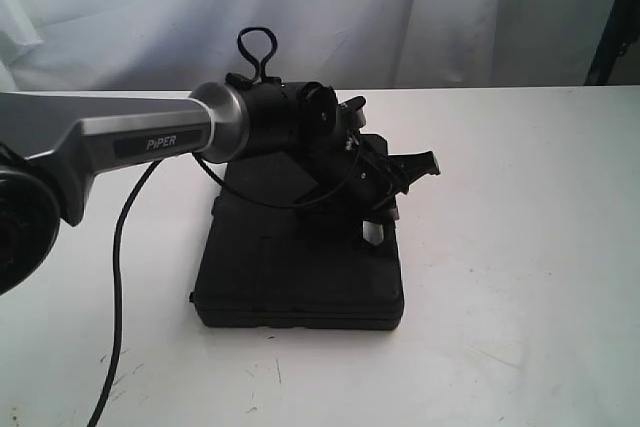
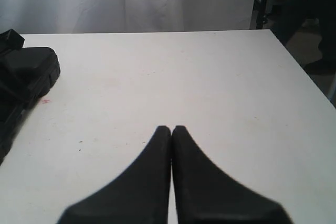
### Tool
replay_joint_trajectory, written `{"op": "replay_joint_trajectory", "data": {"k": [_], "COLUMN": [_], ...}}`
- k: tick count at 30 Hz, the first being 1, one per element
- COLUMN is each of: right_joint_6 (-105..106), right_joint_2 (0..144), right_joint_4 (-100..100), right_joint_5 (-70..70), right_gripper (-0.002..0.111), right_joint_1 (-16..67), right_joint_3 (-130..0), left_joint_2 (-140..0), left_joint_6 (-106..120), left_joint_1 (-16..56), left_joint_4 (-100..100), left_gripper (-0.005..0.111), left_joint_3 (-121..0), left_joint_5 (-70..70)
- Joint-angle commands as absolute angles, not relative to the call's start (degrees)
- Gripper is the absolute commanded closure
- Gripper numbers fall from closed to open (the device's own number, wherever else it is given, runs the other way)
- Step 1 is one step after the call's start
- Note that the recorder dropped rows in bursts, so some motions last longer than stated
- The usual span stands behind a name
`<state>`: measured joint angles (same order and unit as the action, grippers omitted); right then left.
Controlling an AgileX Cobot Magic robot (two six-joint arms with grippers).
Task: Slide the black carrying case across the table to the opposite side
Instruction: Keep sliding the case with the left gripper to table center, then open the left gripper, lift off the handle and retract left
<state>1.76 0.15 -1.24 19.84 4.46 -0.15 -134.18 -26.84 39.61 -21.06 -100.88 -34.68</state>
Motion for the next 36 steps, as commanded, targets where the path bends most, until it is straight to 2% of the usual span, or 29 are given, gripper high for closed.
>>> {"op": "replay_joint_trajectory", "data": {"k": [1,5,9,12,16,19,22,24,25,26,36], "right_joint_6": [2.0,2.1,2.0,2.0,2.0,2.0,2.0,2.0,2.0,2.0,2.0], "right_joint_2": [0.0,0.0,0.0,0.0,0.0,0.0,0.0,0.0,0.0,0.0,0.0], "right_joint_4": [-1.3,-1.3,-1.3,-1.3,-1.3,-1.3,-1.3,-1.3,-1.3,-1.3,-1.3], "right_joint_5": [19.7,19.7,19.7,19.7,19.7,19.7,19.7,19.7,19.7,19.7,19.7], "right_gripper": [0.108,0.108,0.108,0.108,0.108,0.108,0.108,0.108,0.108,0.108,0.108], "right_joint_1": [4.3,4.3,4.3,4.3,4.3,4.3,4.3,4.3,4.3,4.3,4.3], "right_joint_3": [0.0,0.0,0.0,0.0,0.0,0.0,0.0,0.0,0.0,0.0,0.0], "left_joint_2": [-133.4,-133.4,-132.9,-132.0,-129.9,-127.9,-125.6,-123.8,-122.1,-121.2,-113.5], "left_joint_6": [-27.0,-26.9,-26.9,-26.8,-26.5,-26.5,-27.2,-27.2,-27.2,-27.2,-30.0], "left_joint_1": [40.0,40.0,40.0,40.0,40.0,40.0,40.0,40.0,40.0,40.0,40.0], "left_joint_4": [-22.2,-19.9,-15.6,-13.9,-13.4,-11.2,-6.0,-2.1,1.7,3.5,20.5], "left_gripper": [0.099,0.093,0.072,0.061,0.058,0.059,0.067,0.079,0.095,0.104,0.107], "left_joint_3": [-101.6,-101.6,-101.6,-101.6,-101.6,-101.6,-101.6,-101.6,-101.6,-101.6,-100.9], "left_joint_5": [-32.3,-35.0,-37.0,-37.3,-36.4,-36.4,-36.5,-36.9,-37.8,-38.0,-43.9]}}
